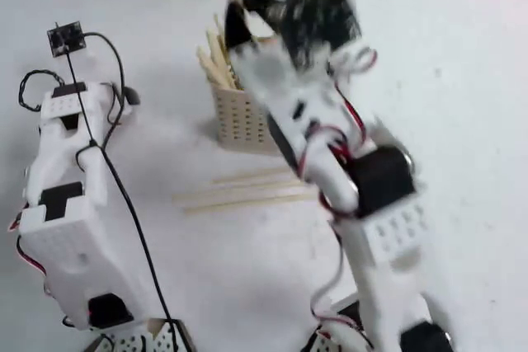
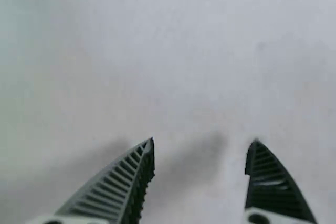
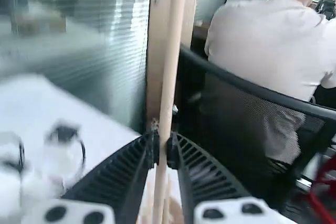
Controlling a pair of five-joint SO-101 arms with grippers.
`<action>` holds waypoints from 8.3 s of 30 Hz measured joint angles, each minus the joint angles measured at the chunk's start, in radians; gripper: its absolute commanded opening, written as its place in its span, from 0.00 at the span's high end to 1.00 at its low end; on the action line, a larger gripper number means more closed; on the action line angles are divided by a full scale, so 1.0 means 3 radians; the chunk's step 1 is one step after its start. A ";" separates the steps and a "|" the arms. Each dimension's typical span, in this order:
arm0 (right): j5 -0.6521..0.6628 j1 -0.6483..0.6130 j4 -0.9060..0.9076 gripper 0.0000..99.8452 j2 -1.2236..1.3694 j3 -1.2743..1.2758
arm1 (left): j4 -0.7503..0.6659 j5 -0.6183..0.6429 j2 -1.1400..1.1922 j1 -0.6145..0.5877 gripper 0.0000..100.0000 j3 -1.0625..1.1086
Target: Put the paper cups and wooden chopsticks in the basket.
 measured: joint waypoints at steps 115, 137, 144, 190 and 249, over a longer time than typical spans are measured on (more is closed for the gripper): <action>0.0061 0.0041 -0.0578 0.98 0.0690 0.0256 | 0.0000 0.0000 0.0000 0.0000 0.72 0.0000; 0.0343 0.0133 0.1120 0.84 0.0276 0.0251 | 0.0000 0.0000 0.0000 0.0000 0.72 0.0000; 0.1765 -0.0404 0.2225 0.84 0.0153 0.0895 | 0.0000 0.0000 0.0000 0.0000 0.72 0.0000; 0.2169 -0.0194 0.0563 0.98 0.2460 0.1514 | 0.0000 0.0000 0.0000 0.0026 0.72 0.0000; 0.1938 -0.0215 0.1008 0.96 0.1493 0.1984 | 0.0000 0.0000 0.0000 0.0020 0.72 0.0000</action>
